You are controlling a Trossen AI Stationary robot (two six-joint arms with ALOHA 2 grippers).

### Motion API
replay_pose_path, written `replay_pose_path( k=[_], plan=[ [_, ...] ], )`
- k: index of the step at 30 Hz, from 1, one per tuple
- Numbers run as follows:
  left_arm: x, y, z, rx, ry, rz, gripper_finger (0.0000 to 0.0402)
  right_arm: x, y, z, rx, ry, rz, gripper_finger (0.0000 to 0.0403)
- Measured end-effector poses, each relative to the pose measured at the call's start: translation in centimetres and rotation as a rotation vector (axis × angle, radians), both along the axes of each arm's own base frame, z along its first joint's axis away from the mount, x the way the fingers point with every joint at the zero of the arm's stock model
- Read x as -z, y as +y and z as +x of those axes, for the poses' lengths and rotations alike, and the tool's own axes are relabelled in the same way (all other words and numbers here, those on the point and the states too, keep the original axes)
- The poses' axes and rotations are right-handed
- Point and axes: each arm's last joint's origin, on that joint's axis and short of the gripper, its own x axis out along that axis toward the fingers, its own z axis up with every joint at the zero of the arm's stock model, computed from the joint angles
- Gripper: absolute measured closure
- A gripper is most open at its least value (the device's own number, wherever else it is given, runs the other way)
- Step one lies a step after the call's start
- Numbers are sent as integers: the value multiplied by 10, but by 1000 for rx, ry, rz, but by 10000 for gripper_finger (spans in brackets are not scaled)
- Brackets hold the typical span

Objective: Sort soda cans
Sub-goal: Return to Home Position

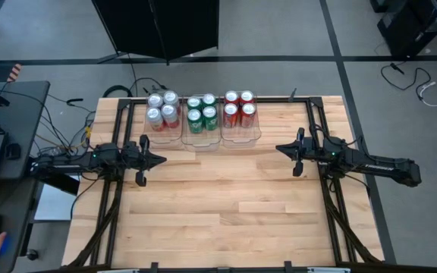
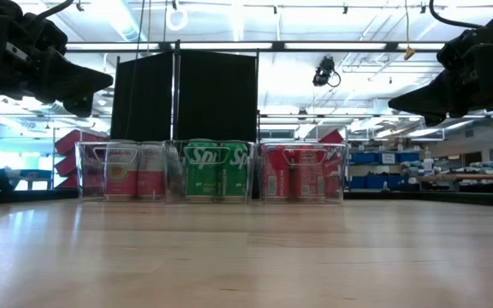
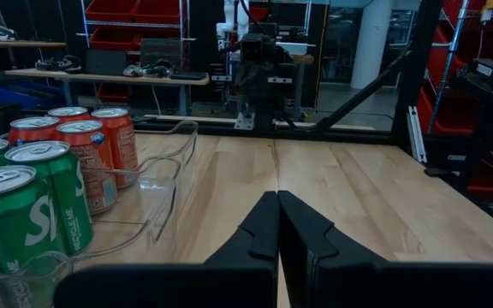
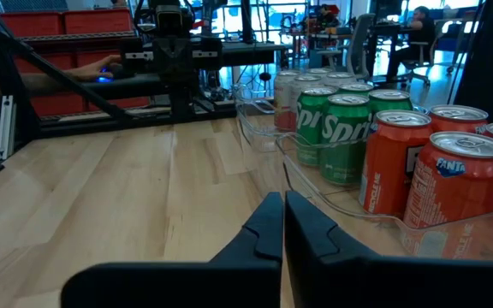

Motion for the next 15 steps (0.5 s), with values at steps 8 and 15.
replay_pose_path(
  k=[8,15],
  plan=[
    [0,0,0,0,0,0,396,0,0,0,0,0,0,396],
    [0,0,0,0,0,0,396,0,0,0,0,0,0,401]
  ],
)
